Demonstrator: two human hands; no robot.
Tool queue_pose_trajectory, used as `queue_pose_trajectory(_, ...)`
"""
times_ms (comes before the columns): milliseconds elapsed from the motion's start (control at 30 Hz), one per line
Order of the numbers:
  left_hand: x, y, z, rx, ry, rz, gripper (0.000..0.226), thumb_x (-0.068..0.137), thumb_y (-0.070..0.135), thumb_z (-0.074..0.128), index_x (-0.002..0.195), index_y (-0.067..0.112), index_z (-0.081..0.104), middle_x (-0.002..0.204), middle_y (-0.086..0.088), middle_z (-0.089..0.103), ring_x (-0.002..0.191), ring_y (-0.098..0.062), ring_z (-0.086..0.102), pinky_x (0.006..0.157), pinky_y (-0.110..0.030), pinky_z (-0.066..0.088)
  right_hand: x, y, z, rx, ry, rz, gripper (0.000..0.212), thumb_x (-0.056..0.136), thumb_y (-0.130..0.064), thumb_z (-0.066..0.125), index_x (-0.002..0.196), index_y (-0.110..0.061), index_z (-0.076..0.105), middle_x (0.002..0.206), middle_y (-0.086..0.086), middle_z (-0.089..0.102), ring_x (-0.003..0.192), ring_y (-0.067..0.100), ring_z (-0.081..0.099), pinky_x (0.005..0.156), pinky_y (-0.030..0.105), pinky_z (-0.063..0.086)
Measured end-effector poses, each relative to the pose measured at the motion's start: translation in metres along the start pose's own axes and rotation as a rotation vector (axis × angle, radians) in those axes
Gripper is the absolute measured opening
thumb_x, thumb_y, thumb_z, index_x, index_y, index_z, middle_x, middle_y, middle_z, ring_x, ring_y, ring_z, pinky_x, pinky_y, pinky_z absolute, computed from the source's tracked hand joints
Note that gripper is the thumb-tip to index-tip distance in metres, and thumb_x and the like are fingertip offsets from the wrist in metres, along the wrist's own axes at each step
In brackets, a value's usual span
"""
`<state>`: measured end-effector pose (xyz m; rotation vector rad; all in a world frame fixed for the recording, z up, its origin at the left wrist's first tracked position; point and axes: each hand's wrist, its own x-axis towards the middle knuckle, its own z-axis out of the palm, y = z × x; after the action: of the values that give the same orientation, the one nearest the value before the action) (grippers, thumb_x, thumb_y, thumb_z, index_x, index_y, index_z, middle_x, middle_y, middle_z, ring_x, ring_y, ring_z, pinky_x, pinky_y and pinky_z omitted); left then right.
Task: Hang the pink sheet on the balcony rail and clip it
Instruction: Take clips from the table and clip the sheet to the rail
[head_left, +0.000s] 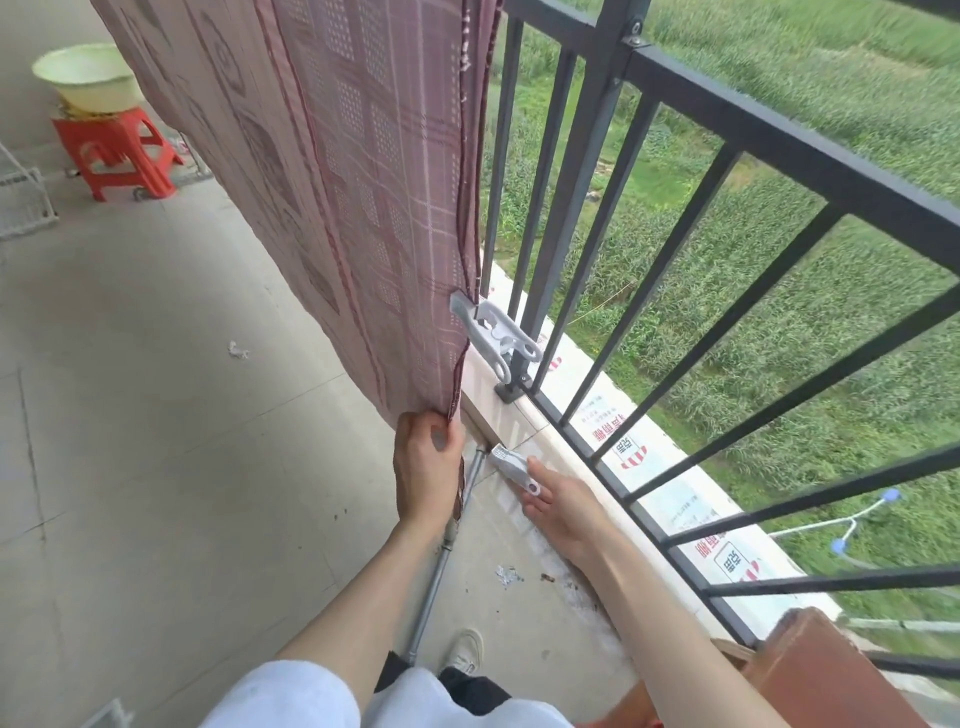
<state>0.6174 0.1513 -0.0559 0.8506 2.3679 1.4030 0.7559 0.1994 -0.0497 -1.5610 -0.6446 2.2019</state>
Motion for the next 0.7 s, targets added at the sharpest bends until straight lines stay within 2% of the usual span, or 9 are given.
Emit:
queue_pose_trajectory(100, 0.0, 0.003, 0.006, -0.061, 0.012, -0.123, 0.013, 0.083, 0.01, 0.062, 0.074, 0.006, 0.053, 0.087, -0.008, 0.049, 0.084, -0.032, 0.056, 0.071, -0.023, 0.036, 0.0, 0.003, 0.001, 0.033, -0.004, 0.016, 0.002, 0.087, 0.0, 0.058, 0.086, 0.003, 0.059, 0.094, 0.013, 0.058, 0.077, 0.017, 0.056, 0.075, 0.024, 0.05)
queue_pose_trajectory(167, -0.001, 0.001, 0.009, -0.081, -0.002, -0.168, 0.014, 0.082, 0.011, 0.063, 0.076, 0.007, 0.051, 0.087, -0.008, 0.051, 0.09, -0.031, 0.055, 0.072, -0.02, 0.034, -0.002, 0.005, 0.004, 0.073, 0.003, 0.02, 0.007, 0.085, 0.01, 0.055, 0.08, 0.005, 0.056, 0.088, 0.012, 0.059, 0.081, 0.019, 0.059, 0.09, 0.031, 0.049)
queue_pose_trajectory(233, 0.0, -0.002, 0.009, -0.074, -0.031, -0.21, 0.021, 0.08, 0.018, 0.067, 0.079, 0.008, 0.049, 0.089, -0.011, 0.054, 0.091, -0.031, 0.055, 0.071, -0.018, 0.032, -0.001, 0.005, 0.007, 0.073, 0.004, 0.014, 0.011, 0.084, 0.014, 0.053, 0.077, 0.006, 0.056, 0.086, 0.011, 0.059, 0.083, 0.02, 0.059, 0.097, 0.033, 0.045)
queue_pose_trajectory(267, 0.002, -0.003, 0.01, -0.057, -0.053, -0.25, 0.026, 0.08, 0.024, 0.069, 0.083, 0.006, 0.049, 0.092, -0.012, 0.055, 0.092, -0.03, 0.055, 0.072, -0.019, 0.034, 0.002, 0.005, 0.007, 0.071, 0.003, 0.013, 0.01, 0.085, 0.013, 0.054, 0.077, 0.007, 0.056, 0.088, 0.012, 0.059, 0.085, 0.021, 0.059, 0.096, 0.032, 0.046)
queue_pose_trajectory(333, 0.008, -0.006, 0.014, -0.006, -0.092, -0.334, 0.039, 0.079, 0.033, 0.068, 0.096, 0.002, 0.049, 0.101, -0.014, 0.058, 0.099, -0.031, 0.054, 0.081, -0.032, 0.042, 0.008, 0.007, 0.008, 0.061, 0.005, 0.034, 0.006, 0.087, 0.005, 0.056, 0.082, 0.006, 0.056, 0.095, 0.018, 0.059, 0.088, 0.023, 0.06, 0.089, 0.029, 0.052)
queue_pose_trajectory(400, 0.016, -0.008, 0.02, 0.044, -0.103, -0.422, 0.045, 0.08, 0.035, 0.065, 0.103, -0.001, 0.05, 0.107, -0.018, 0.06, 0.106, -0.034, 0.053, 0.087, -0.039, 0.044, 0.014, 0.011, 0.009, 0.025, -0.002, 0.046, 0.008, 0.089, -0.005, 0.058, 0.086, 0.002, 0.057, 0.096, 0.019, 0.06, 0.085, 0.022, 0.06, 0.083, 0.026, 0.053)
queue_pose_trajectory(500, 0.021, -0.006, 0.027, 0.093, -0.057, -0.524, 0.046, 0.081, 0.038, 0.062, 0.102, -0.003, 0.056, 0.106, -0.021, 0.063, 0.107, -0.039, 0.054, 0.084, -0.038, 0.044, 0.019, 0.018, 0.008, -0.054, -0.023, 0.035, 0.01, 0.091, -0.012, 0.057, 0.086, -0.004, 0.058, 0.089, 0.012, 0.063, 0.078, 0.018, 0.06, 0.079, 0.024, 0.05)
queue_pose_trajectory(700, 0.023, -0.008, 0.024, 0.067, 0.046, -0.561, 0.043, 0.078, 0.039, 0.065, 0.096, 0.002, 0.053, 0.104, -0.019, 0.063, 0.101, -0.037, 0.057, 0.075, -0.035, 0.042, 0.027, 0.028, 0.011, -0.093, -0.036, 0.056, 0.01, 0.092, -0.016, 0.055, 0.086, -0.009, 0.059, 0.085, 0.006, 0.063, 0.073, 0.014, 0.058, 0.075, 0.021, 0.049)
